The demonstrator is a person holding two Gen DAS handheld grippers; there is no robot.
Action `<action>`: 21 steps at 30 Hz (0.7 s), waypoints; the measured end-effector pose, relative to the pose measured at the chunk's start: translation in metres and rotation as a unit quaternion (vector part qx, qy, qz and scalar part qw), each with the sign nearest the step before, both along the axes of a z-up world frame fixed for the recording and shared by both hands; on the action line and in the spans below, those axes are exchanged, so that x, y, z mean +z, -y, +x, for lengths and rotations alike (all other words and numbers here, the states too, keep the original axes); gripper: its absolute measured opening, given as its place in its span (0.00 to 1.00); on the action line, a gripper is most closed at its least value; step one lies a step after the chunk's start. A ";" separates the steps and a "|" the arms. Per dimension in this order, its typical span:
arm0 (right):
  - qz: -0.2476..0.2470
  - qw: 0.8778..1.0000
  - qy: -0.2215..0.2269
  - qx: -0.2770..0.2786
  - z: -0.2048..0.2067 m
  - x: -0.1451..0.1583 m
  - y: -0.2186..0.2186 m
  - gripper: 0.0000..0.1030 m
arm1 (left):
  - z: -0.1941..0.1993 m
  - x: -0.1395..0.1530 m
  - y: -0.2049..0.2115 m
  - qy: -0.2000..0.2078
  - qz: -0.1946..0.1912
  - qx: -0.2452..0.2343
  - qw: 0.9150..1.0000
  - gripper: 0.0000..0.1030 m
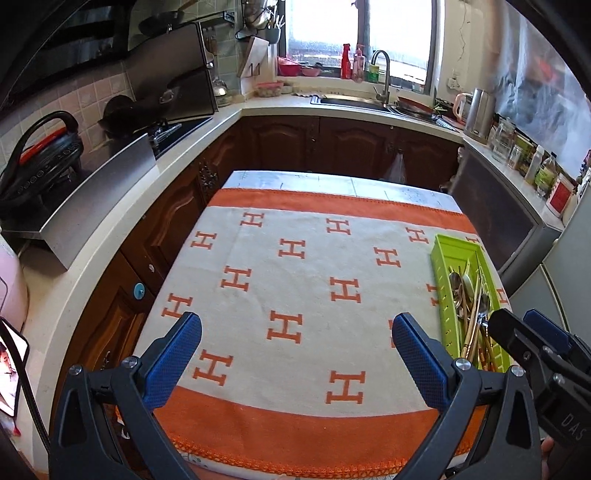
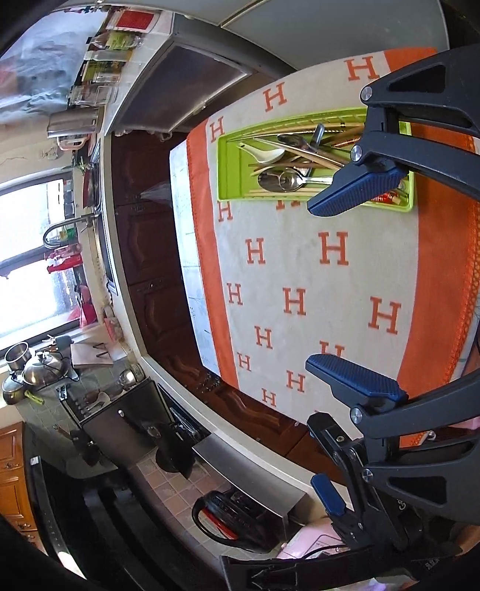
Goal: Organize utensils
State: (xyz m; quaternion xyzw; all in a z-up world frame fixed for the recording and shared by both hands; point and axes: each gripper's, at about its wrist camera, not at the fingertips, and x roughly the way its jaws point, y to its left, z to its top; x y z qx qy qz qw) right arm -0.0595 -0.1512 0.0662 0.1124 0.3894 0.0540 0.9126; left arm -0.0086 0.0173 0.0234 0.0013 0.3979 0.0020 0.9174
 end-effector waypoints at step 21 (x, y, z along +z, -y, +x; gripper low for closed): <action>-0.026 1.000 0.001 0.004 0.001 0.000 -0.010 0.76 | -0.002 -0.002 -0.001 0.003 0.009 0.009 1.000 0.99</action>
